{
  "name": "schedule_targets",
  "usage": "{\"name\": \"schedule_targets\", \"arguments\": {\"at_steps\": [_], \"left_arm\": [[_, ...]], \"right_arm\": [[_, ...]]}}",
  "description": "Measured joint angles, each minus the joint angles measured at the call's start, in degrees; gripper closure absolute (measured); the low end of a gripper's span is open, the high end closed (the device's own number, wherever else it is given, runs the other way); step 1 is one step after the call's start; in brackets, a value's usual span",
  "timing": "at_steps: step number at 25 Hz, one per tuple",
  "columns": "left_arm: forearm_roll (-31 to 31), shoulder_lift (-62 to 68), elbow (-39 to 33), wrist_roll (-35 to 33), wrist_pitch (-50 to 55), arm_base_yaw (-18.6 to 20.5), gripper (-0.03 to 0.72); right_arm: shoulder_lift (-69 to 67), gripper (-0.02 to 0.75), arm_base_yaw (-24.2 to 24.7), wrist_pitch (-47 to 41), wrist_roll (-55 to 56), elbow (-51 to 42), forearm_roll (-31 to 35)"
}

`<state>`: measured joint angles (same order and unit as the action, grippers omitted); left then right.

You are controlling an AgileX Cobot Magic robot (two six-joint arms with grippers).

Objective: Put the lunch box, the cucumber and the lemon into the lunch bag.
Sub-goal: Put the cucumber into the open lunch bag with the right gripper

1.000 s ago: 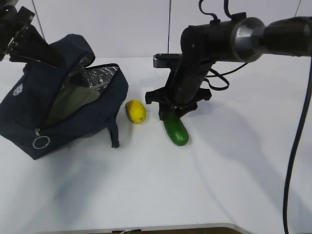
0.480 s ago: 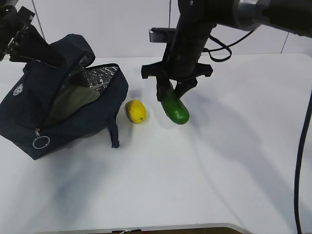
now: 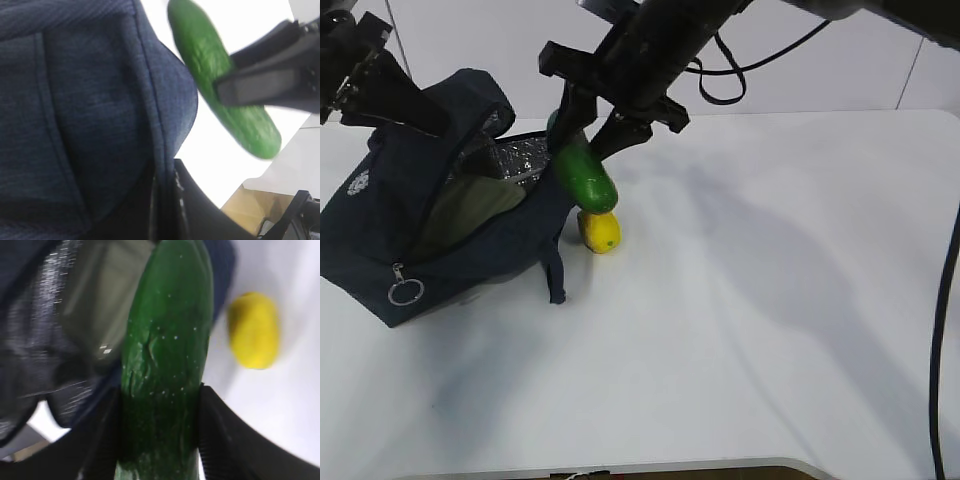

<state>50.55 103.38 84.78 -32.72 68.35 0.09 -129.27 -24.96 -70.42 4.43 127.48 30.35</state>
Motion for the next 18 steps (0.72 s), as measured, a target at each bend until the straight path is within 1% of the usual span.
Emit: {"name": "schedule_targets", "arguments": {"at_steps": [7,13,18], "left_arm": [[0.2,0.0,0.0,0.0,-0.6,0.0,0.702],[0.5,0.0,0.0,0.0,-1.0,0.0,0.702],[0.5,0.0,0.0,0.0,-1.0,0.0,0.702]], "right_arm": [[-3.8,0.395,-0.2,0.7,-3.0,0.0,10.8],[-7.0,0.396,-1.3,7.0,-7.3,0.0,21.1],[-9.0,0.396,-2.2,14.2,-8.4,0.0,22.7]]}}
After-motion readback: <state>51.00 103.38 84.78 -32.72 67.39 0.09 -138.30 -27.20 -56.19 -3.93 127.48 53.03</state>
